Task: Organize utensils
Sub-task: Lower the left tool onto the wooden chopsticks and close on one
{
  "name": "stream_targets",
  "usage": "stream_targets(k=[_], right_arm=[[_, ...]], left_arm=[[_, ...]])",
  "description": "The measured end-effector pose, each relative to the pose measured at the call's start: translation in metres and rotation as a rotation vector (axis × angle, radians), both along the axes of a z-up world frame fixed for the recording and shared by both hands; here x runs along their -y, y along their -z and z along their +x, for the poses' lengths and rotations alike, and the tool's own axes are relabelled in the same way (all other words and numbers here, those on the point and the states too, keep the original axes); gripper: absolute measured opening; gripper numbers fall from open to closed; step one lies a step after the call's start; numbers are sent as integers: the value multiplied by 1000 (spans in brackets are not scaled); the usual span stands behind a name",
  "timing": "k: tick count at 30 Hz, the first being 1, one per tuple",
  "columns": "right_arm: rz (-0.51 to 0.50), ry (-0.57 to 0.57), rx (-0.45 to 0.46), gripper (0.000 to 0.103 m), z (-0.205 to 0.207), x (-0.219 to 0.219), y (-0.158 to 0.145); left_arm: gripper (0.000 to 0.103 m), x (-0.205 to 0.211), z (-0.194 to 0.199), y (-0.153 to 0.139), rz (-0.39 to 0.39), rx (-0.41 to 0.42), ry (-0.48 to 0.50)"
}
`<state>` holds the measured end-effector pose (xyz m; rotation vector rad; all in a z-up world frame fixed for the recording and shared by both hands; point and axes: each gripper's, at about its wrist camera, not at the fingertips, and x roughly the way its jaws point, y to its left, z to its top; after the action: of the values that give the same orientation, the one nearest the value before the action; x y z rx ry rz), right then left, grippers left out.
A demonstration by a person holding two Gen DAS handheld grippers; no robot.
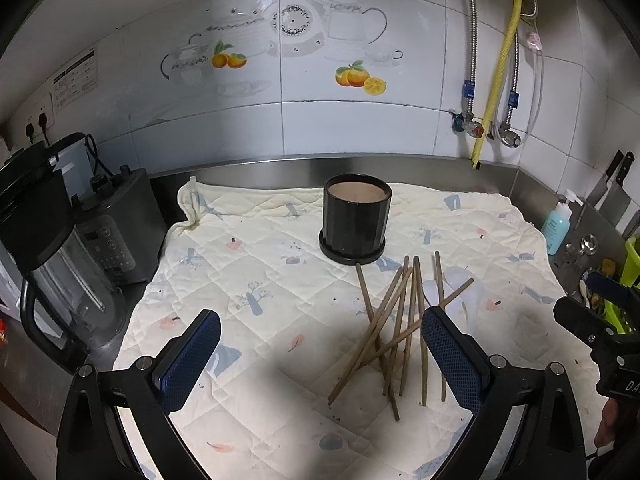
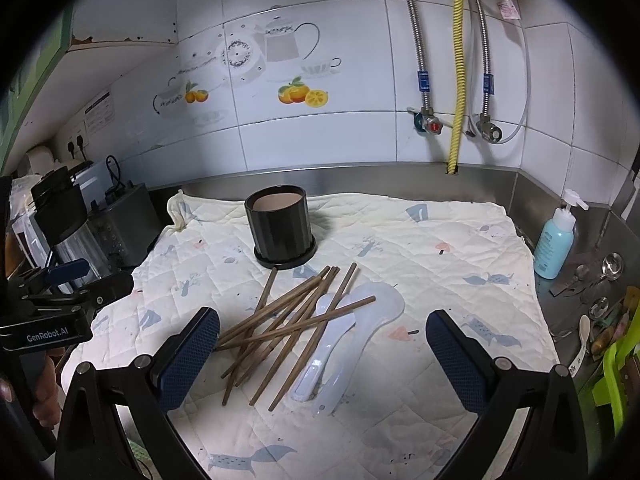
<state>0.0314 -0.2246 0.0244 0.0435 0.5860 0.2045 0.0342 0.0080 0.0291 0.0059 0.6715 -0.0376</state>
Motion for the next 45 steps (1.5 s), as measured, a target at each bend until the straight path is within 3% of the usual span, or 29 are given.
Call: stream_targets(k=[10, 15, 23, 27, 34, 37, 45], right_arm=[[-6, 33, -28, 103, 12, 6, 6], [-2, 47, -52, 103, 18, 9, 11], [13, 61, -105, 102, 34, 15, 24], [29, 66, -137, 99, 43, 18, 32], [56, 86, -181, 94, 55, 25, 43], [60, 99, -195, 93, 57, 28, 46], [80, 111, -238, 88, 66, 31, 57]], left_arm=[[103, 1, 31, 1, 12, -11, 42], [93, 3, 49, 6, 14, -31, 89], [88, 18, 82, 26, 21, -101, 208], [78, 27, 98, 36, 16, -124, 265], [46, 41, 135, 60, -8, -207, 350], [38, 48, 150, 71, -19, -242, 381], [32, 71, 179, 93, -45, -303, 491]])
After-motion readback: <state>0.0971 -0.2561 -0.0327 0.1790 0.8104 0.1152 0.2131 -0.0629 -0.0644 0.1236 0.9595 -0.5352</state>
